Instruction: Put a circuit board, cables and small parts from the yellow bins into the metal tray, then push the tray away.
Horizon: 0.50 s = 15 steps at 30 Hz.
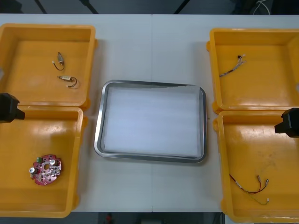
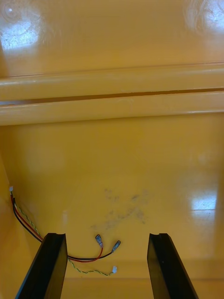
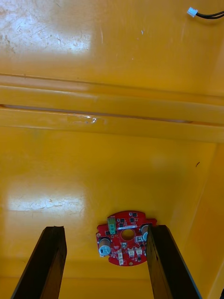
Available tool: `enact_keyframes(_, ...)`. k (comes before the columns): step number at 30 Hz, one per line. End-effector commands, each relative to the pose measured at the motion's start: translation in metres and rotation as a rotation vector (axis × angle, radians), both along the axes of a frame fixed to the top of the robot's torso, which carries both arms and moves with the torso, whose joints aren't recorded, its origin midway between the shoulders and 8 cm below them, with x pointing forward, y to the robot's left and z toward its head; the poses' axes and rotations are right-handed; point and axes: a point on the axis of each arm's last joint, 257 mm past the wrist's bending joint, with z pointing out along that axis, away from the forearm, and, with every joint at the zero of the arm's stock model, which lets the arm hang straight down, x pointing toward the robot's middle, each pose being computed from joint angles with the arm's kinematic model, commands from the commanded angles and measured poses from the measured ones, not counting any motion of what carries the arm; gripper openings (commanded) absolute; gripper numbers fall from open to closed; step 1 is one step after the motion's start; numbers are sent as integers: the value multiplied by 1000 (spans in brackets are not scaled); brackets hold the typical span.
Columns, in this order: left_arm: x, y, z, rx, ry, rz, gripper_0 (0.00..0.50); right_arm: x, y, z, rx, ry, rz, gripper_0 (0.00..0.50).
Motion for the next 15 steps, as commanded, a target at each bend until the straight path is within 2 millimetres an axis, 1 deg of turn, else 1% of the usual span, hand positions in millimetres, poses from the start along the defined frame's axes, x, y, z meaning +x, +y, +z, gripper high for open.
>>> enact_keyframes(1, 10, 13, 31, 60, -51, -30, 500, 3, 12, 7, -26, -24, 84, 500)
enact_keyframes(15, 10, 13, 31, 60, -51, -30, 500, 3, 12, 7, -26, -24, 84, 500)
